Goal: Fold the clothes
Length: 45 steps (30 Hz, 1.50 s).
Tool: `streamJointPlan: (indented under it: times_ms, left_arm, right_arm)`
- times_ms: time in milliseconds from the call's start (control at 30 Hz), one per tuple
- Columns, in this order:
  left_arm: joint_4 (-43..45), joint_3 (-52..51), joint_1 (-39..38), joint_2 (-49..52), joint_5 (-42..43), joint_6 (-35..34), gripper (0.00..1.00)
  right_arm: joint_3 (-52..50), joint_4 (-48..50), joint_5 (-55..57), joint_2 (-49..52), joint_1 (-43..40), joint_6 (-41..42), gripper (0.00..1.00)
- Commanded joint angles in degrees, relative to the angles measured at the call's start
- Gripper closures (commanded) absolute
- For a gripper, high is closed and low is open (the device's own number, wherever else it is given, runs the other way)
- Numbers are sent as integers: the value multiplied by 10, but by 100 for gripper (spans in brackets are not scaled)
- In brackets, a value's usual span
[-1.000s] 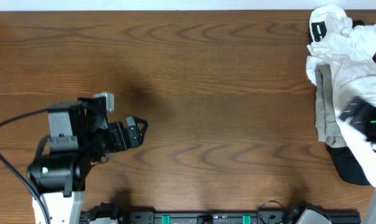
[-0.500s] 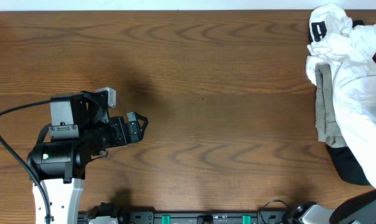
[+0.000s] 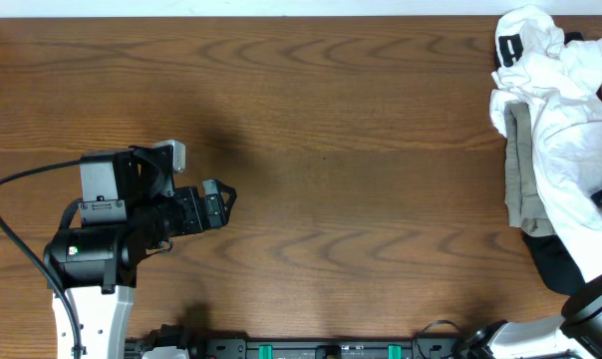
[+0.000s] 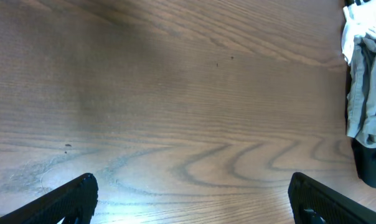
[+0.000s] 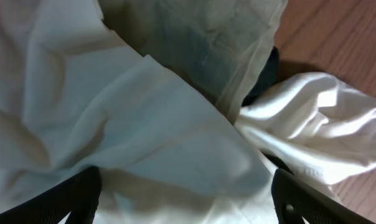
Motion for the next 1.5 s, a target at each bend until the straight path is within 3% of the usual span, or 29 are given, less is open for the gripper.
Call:
streamJointPlan:
  times_ms: [0, 167, 333, 433, 533, 733, 1100, 1267, 1467]
  left_arm:
    - [0, 9, -2, 0, -7, 12, 2]
    - [0, 9, -2, 0, -7, 12, 2]
    - [0, 9, -2, 0, -7, 12, 2]
    - [0, 9, -2, 0, -7, 12, 2]
    - [0, 9, -2, 0, -7, 12, 2]
    - [0, 9, -2, 0, -7, 12, 2]
    - [2, 9, -2, 0, -7, 12, 2]
    - [2, 9, -2, 1, -7, 12, 2]
    - [2, 9, -2, 1, -7, 12, 2]
  right_arm:
    - [7, 6, 13, 14, -5, 10, 14]
    - [7, 13, 10, 24, -5, 10, 19]
    - [7, 14, 6, 26, -5, 10, 62]
    - [7, 14, -17, 26, -5, 10, 76]
    - [7, 12, -26, 26, -5, 10, 99]
    - [7, 8, -56, 15, -4, 10, 99]
    - [19, 13, -282, -138, 35, 7, 99]
    - [19, -7, -320, -243, 142, 7, 99]
    - [19, -1, -320, -314, 359, 29, 99]
